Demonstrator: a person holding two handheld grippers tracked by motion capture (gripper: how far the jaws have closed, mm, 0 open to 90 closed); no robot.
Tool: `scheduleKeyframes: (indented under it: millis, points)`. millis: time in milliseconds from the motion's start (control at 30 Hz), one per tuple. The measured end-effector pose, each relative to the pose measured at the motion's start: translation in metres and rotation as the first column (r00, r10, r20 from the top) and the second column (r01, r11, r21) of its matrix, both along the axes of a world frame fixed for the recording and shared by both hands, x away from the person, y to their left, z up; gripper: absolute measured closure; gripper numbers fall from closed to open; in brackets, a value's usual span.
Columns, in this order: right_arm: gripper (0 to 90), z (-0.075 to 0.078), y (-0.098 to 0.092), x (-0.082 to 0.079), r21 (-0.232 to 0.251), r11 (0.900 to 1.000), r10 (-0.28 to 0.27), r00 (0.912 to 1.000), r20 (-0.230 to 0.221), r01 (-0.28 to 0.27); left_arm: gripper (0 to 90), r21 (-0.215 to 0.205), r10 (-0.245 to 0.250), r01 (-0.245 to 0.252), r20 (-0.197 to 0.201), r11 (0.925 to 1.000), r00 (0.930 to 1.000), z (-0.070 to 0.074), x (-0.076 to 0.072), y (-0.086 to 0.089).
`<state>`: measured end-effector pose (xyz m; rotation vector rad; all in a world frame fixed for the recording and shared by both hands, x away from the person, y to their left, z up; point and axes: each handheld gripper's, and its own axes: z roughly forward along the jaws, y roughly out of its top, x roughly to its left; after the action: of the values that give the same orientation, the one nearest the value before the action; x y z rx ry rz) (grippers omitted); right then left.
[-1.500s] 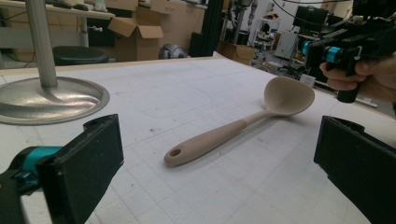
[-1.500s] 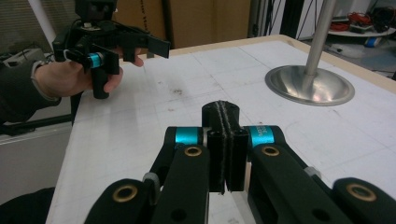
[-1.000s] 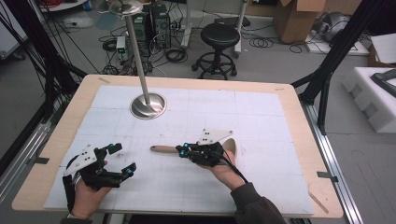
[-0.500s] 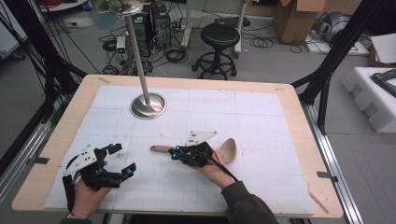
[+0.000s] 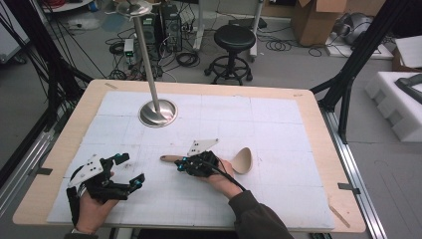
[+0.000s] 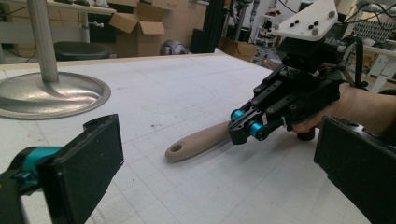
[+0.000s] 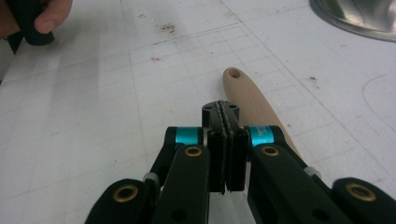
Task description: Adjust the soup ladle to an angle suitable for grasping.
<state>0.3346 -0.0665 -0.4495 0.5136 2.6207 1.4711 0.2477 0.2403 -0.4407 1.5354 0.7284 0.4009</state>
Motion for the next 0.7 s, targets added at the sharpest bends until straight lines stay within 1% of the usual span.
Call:
scheduleKeyframes:
  millis: [133, 200, 333, 467, 567, 600, 700]
  points:
    - [90.0, 0.000, 0.004, 0.002, -0.009, 1.000, -0.001, 1.0000, -0.007, 0.001, 1.8, 0.000, 0.000, 0.000, 0.001, 1.0000, 1.0000, 0.000, 0.000, 0.000]
    - [90.0, 0.000, 0.008, 0.004, -0.026, 1.000, -0.001, 0.9999, -0.013, 0.001, 1.8, -0.004, 0.000, 0.000, 0.000, 1.0000, 1.0000, 0.000, 0.000, 0.000]
    - [90.0, -0.001, 0.013, 0.007, -0.043, 0.999, 0.005, 0.9998, -0.020, -0.006, 1.8, -0.007, 0.000, 0.000, -0.004, 1.0000, 1.0000, 0.000, -0.001, 0.001]
    - [90.0, -0.002, 0.019, 0.009, -0.077, 0.997, 0.009, 0.9995, -0.029, -0.011, 1.8, -0.009, 0.000, 0.000, -0.003, 1.0000, 1.0000, 0.000, -0.001, 0.001]
    - [90.0, -0.002, 0.021, 0.010, -0.089, 0.996, 0.015, 0.9994, -0.030, -0.018, 1.8, -0.009, -0.001, 0.001, -0.004, 1.0000, 1.0000, 0.000, -0.001, 0.001]
    - [90.0, -0.002, 0.024, 0.011, -0.101, 0.995, 0.021, 0.9992, -0.034, -0.025, 1.8, -0.009, -0.001, 0.001, -0.004, 1.0000, 1.0000, 0.000, -0.001, 0.001]
    - [90.0, -0.003, 0.026, 0.011, -0.117, 0.993, 0.029, 0.9992, -0.029, -0.032, 1.8, -0.010, -0.001, 0.001, -0.005, 1.0000, 1.0000, 0.000, -0.001, 0.001]
